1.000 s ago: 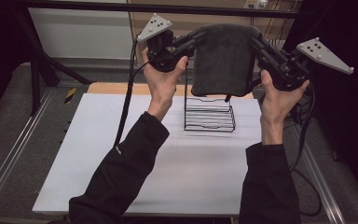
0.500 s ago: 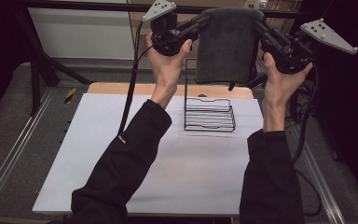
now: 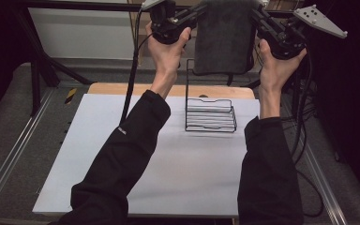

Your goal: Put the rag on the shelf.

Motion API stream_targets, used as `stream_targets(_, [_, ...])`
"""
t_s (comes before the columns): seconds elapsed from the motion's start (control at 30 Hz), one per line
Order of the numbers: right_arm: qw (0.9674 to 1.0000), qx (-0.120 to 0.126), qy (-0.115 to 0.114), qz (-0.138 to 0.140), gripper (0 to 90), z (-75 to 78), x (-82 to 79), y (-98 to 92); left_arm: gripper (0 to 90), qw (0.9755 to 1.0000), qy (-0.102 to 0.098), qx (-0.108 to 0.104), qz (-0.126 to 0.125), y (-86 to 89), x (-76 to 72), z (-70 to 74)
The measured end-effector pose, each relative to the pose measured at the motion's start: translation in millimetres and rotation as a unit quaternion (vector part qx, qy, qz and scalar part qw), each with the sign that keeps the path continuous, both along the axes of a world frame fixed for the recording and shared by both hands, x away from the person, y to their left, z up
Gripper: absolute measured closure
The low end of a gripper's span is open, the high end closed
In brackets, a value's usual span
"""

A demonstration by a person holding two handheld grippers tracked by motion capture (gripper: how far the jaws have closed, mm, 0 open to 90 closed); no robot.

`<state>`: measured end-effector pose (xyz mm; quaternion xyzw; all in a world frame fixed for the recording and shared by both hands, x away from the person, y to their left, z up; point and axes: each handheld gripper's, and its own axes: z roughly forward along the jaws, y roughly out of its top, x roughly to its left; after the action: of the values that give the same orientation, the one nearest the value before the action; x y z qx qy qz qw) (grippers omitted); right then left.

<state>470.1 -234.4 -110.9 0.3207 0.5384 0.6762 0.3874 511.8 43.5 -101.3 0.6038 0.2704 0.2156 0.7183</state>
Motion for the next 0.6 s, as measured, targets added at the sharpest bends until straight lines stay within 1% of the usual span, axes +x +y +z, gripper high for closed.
stream_targets(0.1, [1.0, -0.002, -0.002, -0.001, 80.0, 2.5, 4.1, 1.0, 79.9, 1.0, -0.002, 0.004, 0.004, 0.6, 4.5, 2.2])
stream_targets(0.2, [1.0, -0.002, -0.004, -0.003, 80.0, 3.9, 7.4, 1.5, 80.0, 1.0, 0.0, 0.0, 0.003, 1.0, 8.9, 1.6])
stream_targets(0.3, [1.0, -0.001, -0.008, -0.001, 80.0, 4.9, 10.7, 3.0, 79.9, 0.9999, -0.002, 0.01, 0.011, 0.1, 13.9, 1.8])
stream_targets(0.37, [1.0, -0.006, -0.005, -0.004, 79.9, 4.7, 13.4, 4.8, 79.9, 0.9998, 0.001, 0.012, 0.013, 0.3, 15.8, 1.2])
stream_targets(0.47, [1.0, -0.006, 0.003, -0.003, 80.0, 0.5, 16.3, 4.1, 79.9, 0.9997, 0.0, 0.02, 0.013, 2.1, 17.3, -2.2])
stream_targets(0.6, [0.9999, -0.008, 0.012, -0.005, 80.0, -9.5, 17.2, -0.5, 79.9, 0.9996, 0.005, 0.027, 0.009, 2.0, 19.5, -13.0])
